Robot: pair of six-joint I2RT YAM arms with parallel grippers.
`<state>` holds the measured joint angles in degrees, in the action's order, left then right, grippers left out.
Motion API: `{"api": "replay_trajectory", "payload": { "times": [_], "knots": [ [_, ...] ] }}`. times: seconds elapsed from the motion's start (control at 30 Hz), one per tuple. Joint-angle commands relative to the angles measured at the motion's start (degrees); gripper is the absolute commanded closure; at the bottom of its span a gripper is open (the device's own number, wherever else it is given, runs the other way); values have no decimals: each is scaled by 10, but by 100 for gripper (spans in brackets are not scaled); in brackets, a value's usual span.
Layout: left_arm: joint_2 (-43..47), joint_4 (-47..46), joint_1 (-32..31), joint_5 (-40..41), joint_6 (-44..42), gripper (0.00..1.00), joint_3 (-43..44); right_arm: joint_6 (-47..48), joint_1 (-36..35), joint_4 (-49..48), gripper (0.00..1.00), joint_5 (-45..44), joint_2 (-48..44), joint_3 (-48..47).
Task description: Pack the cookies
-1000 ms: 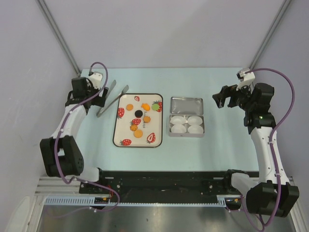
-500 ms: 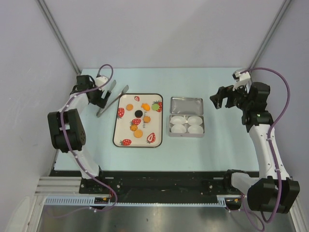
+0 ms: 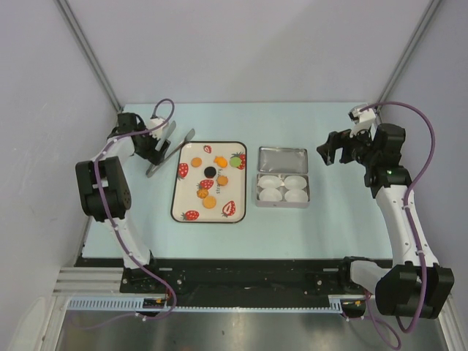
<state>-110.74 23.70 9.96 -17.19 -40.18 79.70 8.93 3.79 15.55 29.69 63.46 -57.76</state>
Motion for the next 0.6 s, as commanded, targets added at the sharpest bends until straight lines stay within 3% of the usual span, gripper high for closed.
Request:
{"api": "replay_trajectory", "payload": {
  "times": [0.0,0.57],
  "knots": [
    [-3,19,6,-57,-40,0,29,14,-5,-10,0,-10,3,0],
    [-67,60,9,-71,-67,0,89,21,-8,-8,0,-15,8,0]
  ]
}}
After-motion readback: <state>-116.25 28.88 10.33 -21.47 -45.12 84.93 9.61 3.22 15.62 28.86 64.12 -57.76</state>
